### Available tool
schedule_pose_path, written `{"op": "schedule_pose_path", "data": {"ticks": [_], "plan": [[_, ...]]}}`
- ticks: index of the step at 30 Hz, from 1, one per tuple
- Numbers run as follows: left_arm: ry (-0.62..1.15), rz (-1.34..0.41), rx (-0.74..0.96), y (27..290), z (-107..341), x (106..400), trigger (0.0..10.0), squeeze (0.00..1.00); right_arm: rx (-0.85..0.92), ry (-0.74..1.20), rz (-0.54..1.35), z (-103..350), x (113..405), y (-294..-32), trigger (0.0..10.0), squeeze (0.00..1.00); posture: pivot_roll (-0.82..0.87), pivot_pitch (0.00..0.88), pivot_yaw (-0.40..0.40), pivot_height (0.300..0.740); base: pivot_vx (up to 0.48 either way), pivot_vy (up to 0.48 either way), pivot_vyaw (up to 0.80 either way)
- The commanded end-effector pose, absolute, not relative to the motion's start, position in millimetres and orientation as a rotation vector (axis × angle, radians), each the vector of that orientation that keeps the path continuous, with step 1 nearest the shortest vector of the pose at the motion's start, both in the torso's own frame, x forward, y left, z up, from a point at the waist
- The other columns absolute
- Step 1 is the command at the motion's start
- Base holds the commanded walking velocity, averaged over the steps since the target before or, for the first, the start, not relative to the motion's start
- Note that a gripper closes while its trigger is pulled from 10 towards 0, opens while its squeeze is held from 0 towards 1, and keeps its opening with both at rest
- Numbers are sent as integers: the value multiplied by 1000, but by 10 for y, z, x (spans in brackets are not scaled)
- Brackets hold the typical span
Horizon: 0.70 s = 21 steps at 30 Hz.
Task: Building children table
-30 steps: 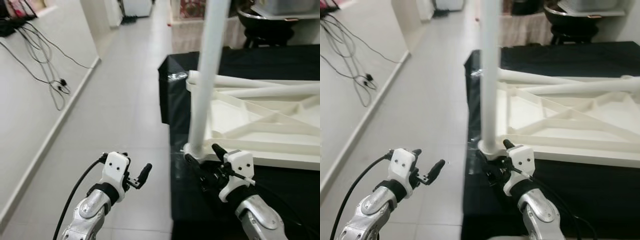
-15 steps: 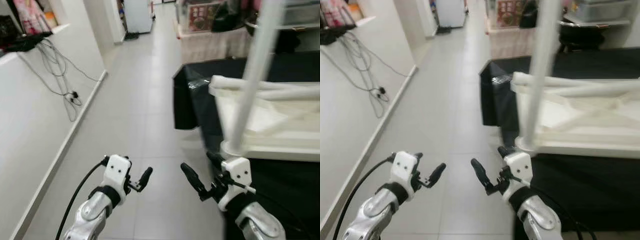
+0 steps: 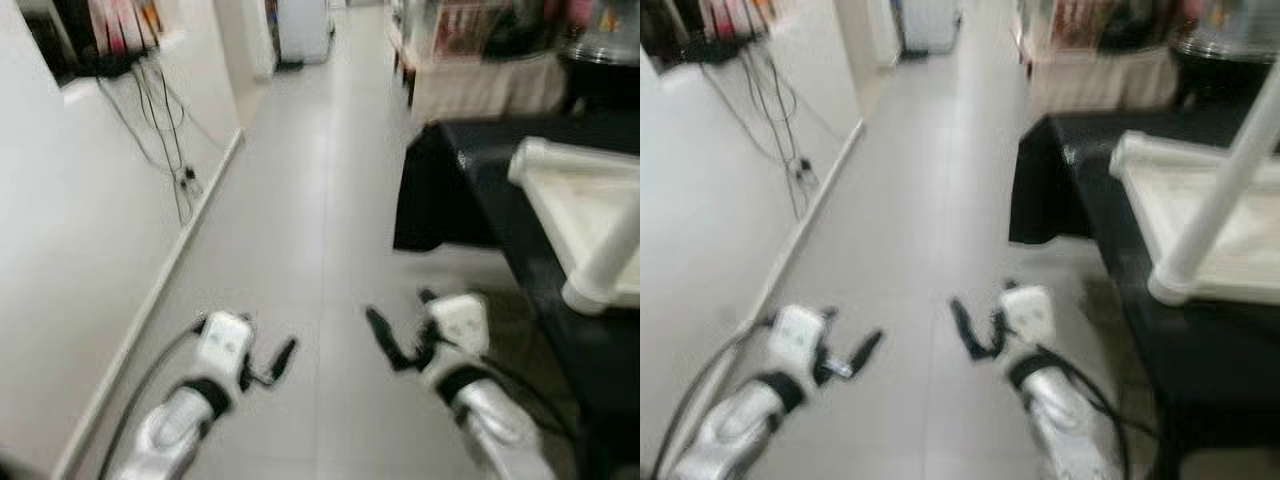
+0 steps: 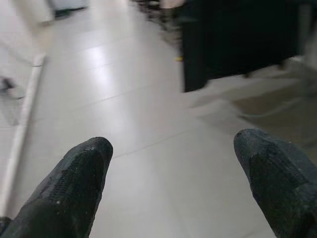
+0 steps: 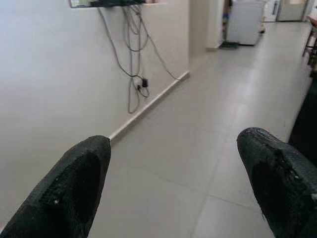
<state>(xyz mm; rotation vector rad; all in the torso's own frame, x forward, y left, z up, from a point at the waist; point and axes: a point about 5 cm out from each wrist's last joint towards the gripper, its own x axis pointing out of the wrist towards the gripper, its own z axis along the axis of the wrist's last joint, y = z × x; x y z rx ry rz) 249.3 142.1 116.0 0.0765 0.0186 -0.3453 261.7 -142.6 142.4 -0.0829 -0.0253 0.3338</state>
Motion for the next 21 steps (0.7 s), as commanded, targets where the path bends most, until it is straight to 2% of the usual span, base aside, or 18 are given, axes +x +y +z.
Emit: {"op": "schedule_pose_path", "data": {"ticks": [1, 3, 21], "plan": [[12, -349, 75, 1391, 1169, 2500, 10000, 0, -101, -12, 304, 1384, 2631, -1472, 10000, 0, -60, 98, 62, 740, 0, 0, 0], [4, -349, 75, 1383, 1176, 2514, 10000, 0, -102, -12, 301, 1383, 2644, -1469, 10000, 0, -60, 96, 58, 740, 0, 0, 0], [-14, -377, 51, 1331, 1197, 2598, 10000, 0, -77, -3, 269, 1354, 2760, -1482, 10000, 0, -78, 108, 60, 740, 300, 0, 0]]}}
